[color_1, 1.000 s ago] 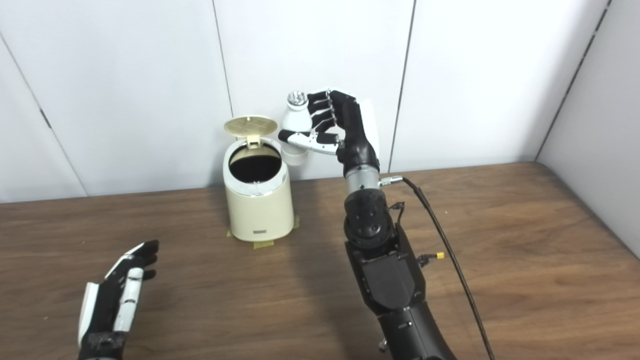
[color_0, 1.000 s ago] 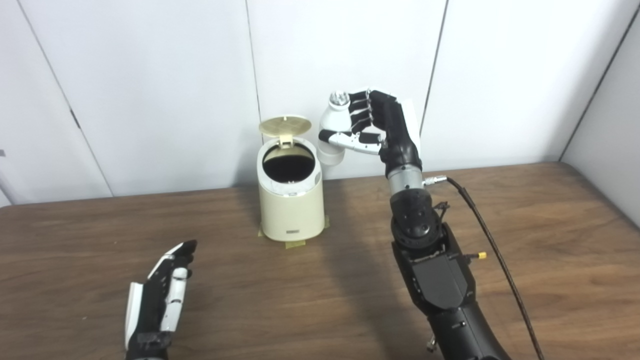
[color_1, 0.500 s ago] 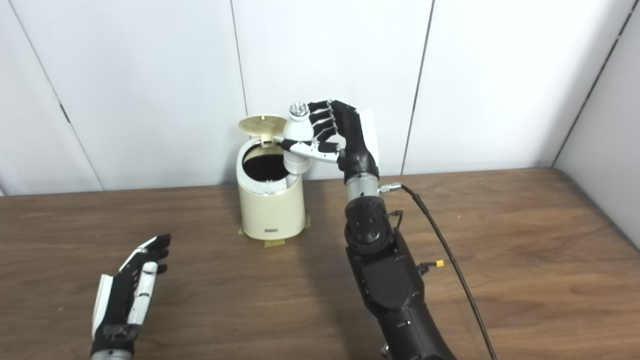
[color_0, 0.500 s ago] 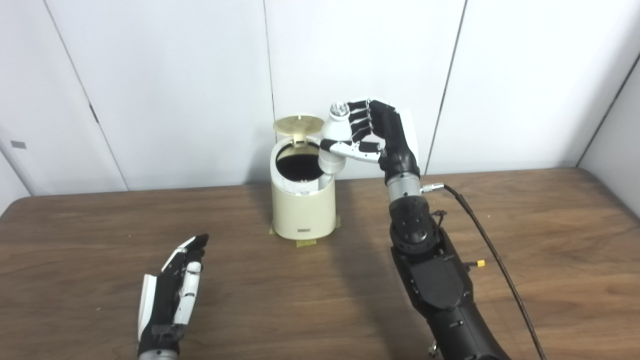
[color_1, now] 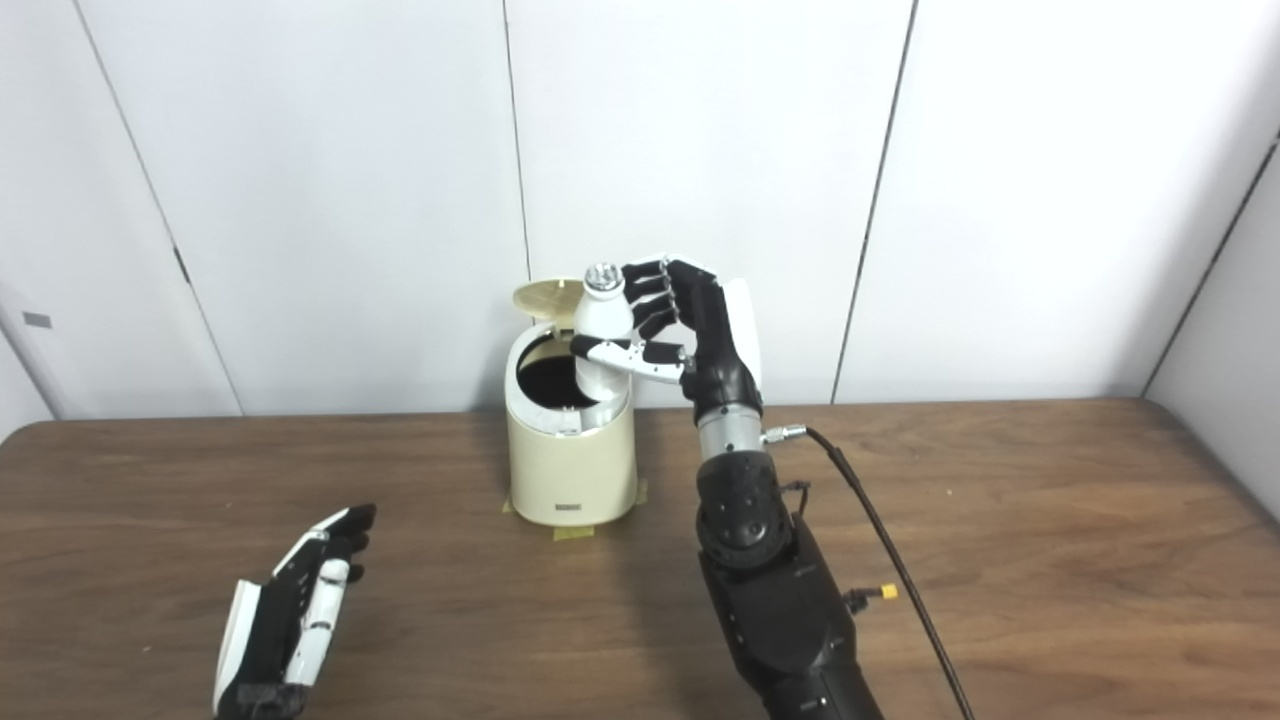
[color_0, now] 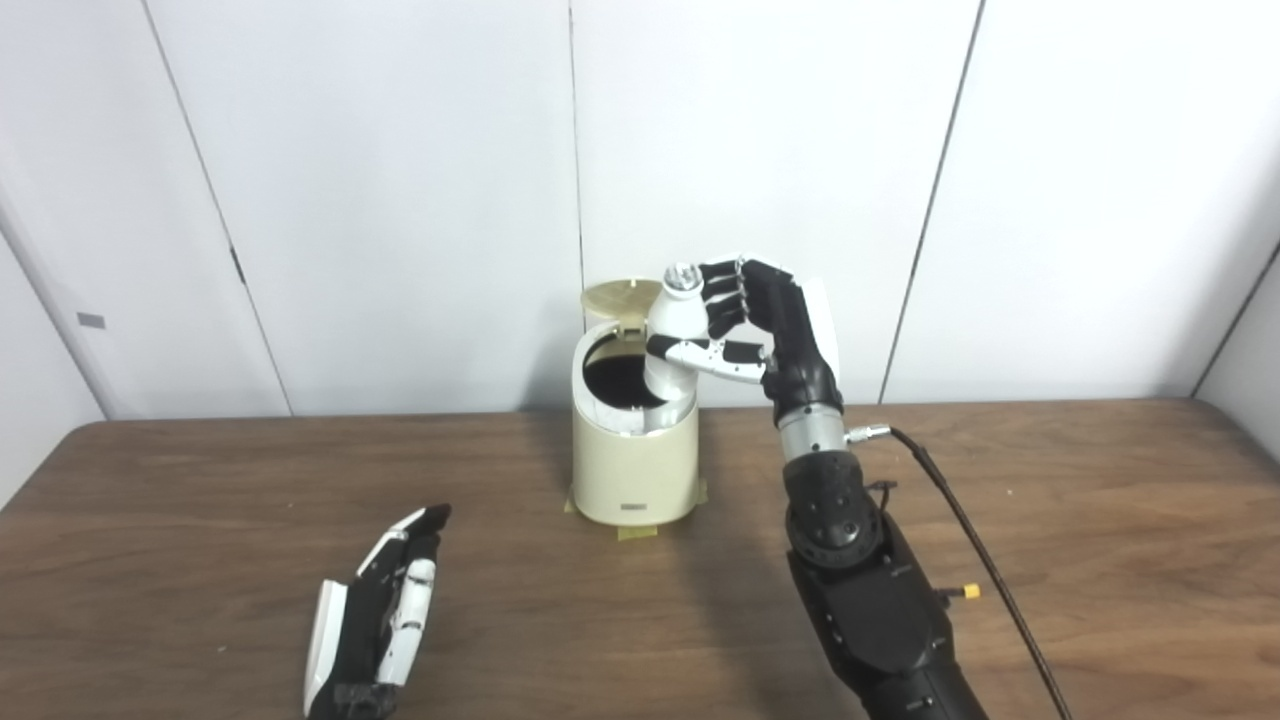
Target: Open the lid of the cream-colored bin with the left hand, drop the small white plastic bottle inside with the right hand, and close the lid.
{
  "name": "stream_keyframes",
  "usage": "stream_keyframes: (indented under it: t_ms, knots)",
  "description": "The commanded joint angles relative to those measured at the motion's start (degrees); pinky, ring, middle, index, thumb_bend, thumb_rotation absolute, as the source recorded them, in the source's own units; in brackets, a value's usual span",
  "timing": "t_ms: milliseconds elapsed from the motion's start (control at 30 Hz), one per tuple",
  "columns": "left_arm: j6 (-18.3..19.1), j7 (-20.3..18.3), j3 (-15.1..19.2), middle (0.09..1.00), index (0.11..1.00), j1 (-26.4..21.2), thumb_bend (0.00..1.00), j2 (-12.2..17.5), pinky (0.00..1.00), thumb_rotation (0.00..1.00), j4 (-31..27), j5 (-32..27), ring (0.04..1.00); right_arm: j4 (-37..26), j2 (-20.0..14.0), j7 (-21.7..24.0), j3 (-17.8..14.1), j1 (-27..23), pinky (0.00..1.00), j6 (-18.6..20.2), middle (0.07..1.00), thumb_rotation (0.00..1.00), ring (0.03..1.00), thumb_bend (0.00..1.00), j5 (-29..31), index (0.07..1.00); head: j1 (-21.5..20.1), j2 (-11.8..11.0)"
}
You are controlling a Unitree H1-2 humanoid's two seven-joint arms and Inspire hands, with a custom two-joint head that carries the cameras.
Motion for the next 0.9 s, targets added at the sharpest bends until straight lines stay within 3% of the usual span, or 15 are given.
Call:
stream_keyframes:
  t_ms: [0,200,867]
  knots:
    - [-1.89,0.83,-1.49,0.827,0.828,-0.14,0.34,-2.16,0.73,0.98,1.92,0.59,0.815,-0.42,0.43,-0.37,0.10,-4.18,0.37,-3.08,0.471,0.00,0.433,0.52,0.31,0.516,0.14,-0.08]
    - [-2.36,1.20,-2.02,0.824,0.824,-0.15,0.33,-2.16,0.73,0.97,2.10,0.64,0.811,0.85,1.08,-1.05,0.25,-5.26,0.38,-3.69,0.472,0.00,0.437,0.52,-0.16,0.512,0.68,-0.21]
    - [-1.74,1.56,-2.26,0.827,0.827,0.15,0.33,-2.31,0.73,0.97,1.09,1.13,0.814,10.58,-0.32,-3.51,2.41,-4.65,0.38,-17.31,0.482,0.00,0.431,0.51,-2.95,0.514,1.16,-0.14]
